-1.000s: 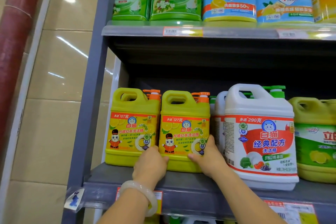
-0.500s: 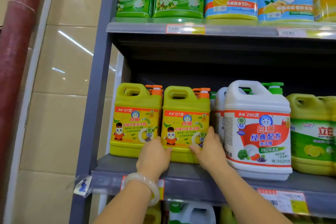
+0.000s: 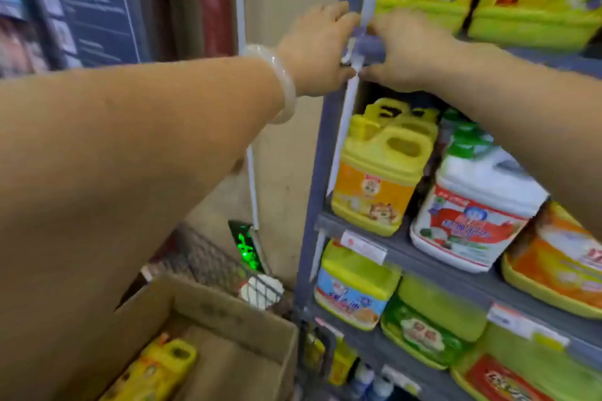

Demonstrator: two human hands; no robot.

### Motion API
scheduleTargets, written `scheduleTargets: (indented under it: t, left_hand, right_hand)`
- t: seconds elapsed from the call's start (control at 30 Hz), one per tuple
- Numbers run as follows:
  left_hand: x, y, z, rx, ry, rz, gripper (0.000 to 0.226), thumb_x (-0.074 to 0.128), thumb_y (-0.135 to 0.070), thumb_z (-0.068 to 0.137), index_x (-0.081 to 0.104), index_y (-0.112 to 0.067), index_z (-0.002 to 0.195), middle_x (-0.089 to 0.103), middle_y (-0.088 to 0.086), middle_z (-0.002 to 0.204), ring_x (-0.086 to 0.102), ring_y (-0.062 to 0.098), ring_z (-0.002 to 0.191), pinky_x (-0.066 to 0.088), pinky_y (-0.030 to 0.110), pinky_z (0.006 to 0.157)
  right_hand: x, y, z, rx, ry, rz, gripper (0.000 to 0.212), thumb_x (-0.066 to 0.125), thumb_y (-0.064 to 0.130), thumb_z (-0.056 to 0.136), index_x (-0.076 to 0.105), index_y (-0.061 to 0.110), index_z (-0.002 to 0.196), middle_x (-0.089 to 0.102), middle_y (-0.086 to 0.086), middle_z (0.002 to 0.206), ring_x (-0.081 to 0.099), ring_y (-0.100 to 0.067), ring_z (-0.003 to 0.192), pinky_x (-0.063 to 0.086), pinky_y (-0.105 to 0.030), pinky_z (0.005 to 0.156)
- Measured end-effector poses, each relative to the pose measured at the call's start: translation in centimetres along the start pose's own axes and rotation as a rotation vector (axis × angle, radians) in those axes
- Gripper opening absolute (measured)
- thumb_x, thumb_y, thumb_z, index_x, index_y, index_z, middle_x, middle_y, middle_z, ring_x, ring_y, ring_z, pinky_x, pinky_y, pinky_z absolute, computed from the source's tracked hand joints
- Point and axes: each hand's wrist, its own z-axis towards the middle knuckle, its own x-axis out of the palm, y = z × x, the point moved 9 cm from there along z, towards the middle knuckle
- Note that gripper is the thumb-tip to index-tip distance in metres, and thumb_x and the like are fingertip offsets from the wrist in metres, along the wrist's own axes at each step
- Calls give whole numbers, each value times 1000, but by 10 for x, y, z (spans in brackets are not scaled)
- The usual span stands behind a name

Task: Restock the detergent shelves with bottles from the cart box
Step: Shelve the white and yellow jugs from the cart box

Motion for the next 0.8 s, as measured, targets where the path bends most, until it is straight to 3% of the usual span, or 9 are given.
scheduleTargets:
  t: [0.2, 0.4, 0.53, 0.67, 0.8]
  left_hand:
    - [99, 81, -175, -193, 450, 156, 72, 65, -41, 80, 40, -7, 139, 40, 14, 143, 36, 31, 133, 31, 42, 110]
    - [174, 128, -358, -432, 846, 100, 56, 58, -30, 86, 42, -13, 137, 41, 9, 142, 36, 29, 133, 36, 41, 108]
    - [222, 157, -455, -548, 985, 58, 47, 58, -35, 86, 50, -15, 128, 51, 8, 130, 47, 28, 120, 42, 39, 100]
    - [285, 185, -536, -608, 1258, -20, 59, 59, -40, 85, 42, -15, 136, 44, 9, 138, 40, 30, 128, 37, 40, 106]
    - [336, 198, -592, -658, 1389, -137, 59, 59, -39, 86, 41, -15, 137, 43, 10, 139, 42, 30, 127, 38, 40, 104]
  right_hand:
    - [175, 152, -66, -216, 410, 128, 57, 65, 34, 84, 44, 6, 129, 45, -18, 131, 45, -36, 123, 41, -41, 99]
    - [301, 262, -153, -328, 687, 254, 50, 58, 24, 88, 40, 7, 132, 39, -14, 139, 34, -33, 132, 35, -42, 106]
    - [377, 305, -199, -344, 880, 255, 50, 57, 22, 90, 39, 8, 135, 36, -13, 141, 30, -32, 134, 33, -44, 109]
    - [446, 329, -229, -263, 1038, 285, 57, 61, 22, 88, 36, 11, 138, 36, -11, 142, 30, -32, 134, 32, -44, 108]
    - [522, 359, -261, -182, 1177, 304, 52, 55, 24, 89, 39, 10, 137, 41, -12, 140, 37, -33, 131, 32, -45, 110]
